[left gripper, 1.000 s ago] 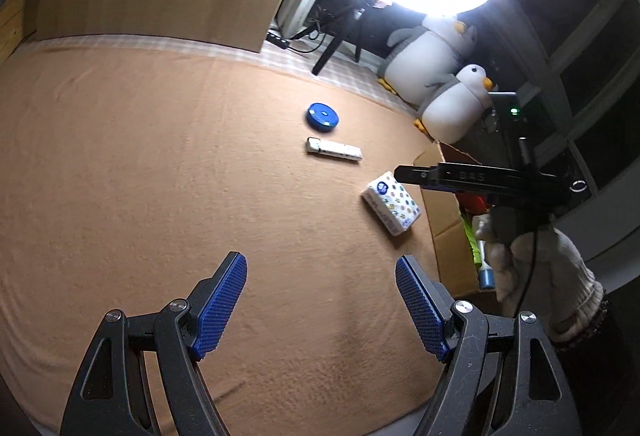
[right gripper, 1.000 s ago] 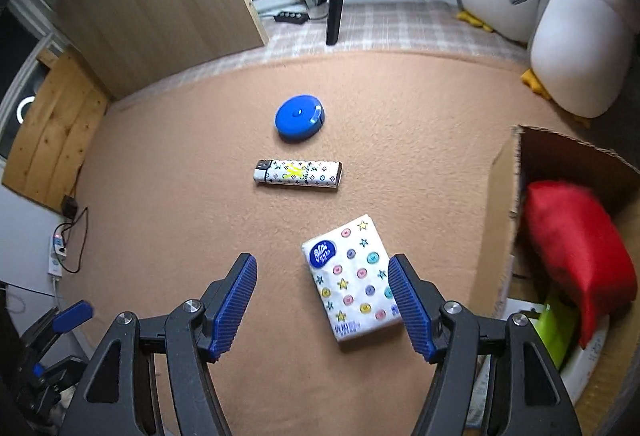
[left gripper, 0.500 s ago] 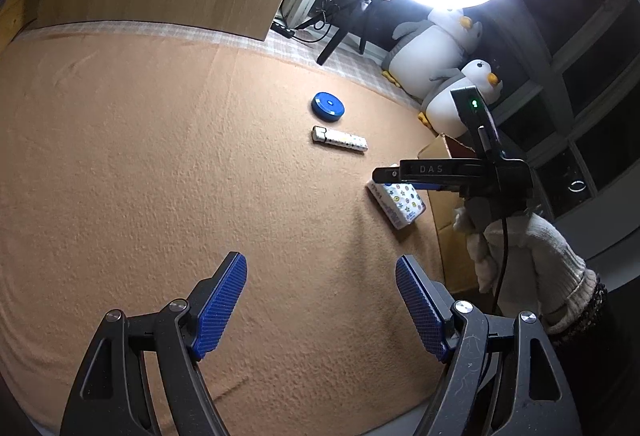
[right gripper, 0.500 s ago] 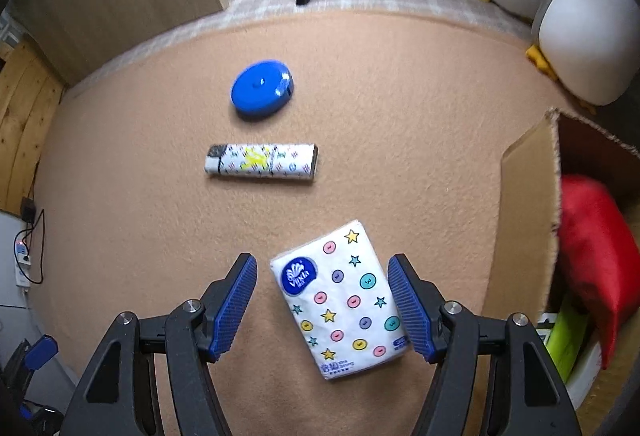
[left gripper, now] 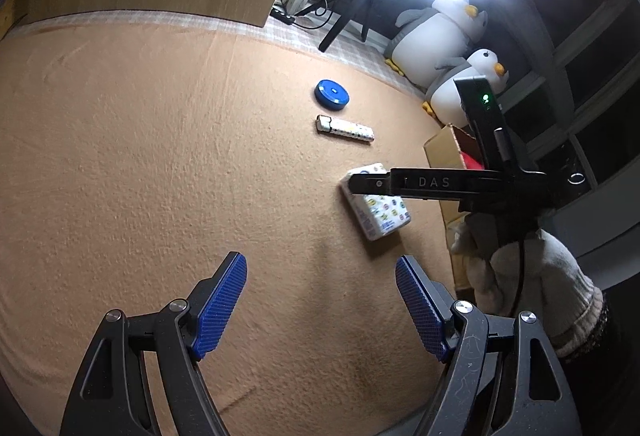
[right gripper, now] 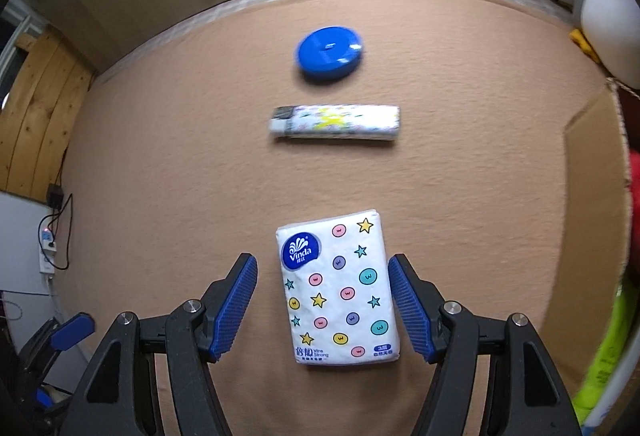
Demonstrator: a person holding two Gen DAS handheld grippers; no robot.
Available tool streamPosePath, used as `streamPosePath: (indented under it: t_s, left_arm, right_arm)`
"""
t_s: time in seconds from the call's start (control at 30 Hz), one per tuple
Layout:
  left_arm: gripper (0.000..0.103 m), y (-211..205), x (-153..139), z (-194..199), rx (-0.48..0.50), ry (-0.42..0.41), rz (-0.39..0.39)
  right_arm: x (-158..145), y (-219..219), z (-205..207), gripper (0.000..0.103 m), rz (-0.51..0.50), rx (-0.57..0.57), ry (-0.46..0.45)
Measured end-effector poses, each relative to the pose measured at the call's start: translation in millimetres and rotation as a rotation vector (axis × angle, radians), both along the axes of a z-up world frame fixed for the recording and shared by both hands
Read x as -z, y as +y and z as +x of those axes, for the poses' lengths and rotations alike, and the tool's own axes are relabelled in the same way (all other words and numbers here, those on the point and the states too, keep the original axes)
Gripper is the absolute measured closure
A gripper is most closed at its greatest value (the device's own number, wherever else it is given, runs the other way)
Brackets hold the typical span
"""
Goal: Organize objects
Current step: 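Move the left gripper over the white star-printed tissue pack, then close the left gripper on the tissue pack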
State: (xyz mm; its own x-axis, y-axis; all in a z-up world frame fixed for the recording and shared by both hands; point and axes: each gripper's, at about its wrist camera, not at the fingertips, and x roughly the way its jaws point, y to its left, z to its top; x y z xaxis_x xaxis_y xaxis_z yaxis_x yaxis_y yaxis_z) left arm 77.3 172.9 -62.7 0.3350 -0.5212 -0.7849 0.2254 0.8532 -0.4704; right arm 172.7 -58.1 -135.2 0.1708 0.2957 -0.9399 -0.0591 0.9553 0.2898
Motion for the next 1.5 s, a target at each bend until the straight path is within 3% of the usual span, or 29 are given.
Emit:
streamPosePath:
  t_s: [0.23, 0.47, 0.63, 1.03, 1.5]
  left_arm:
    - [0.023, -9, 17, 11, 0.032, 0.024, 0.026]
    - [0.024, -36, 40, 26, 0.073, 0.072, 0.000]
    - [0.033, -56, 54, 35, 0.102, 0.103, -0.008]
    - [0.059, -76, 72, 48, 0.124, 0.136, -0.026]
    - [0.063, -82, 57, 42, 0.131, 0.076, -0.005]
  right_arm:
    - [-4, 24, -5, 0.039, 0.086, -0.019, 0.000]
    - [-5, 17, -6, 0.039, 0.069, -0.054, 0.000]
    - [-4, 9, -15, 0.040, 0.068, -0.062, 0.009]
    - [4, -1, -23, 0.058, 0.121, -0.066, 0.041]
    - [-6, 3, -36, 0.063, 0.119, -0.054, -0.001]
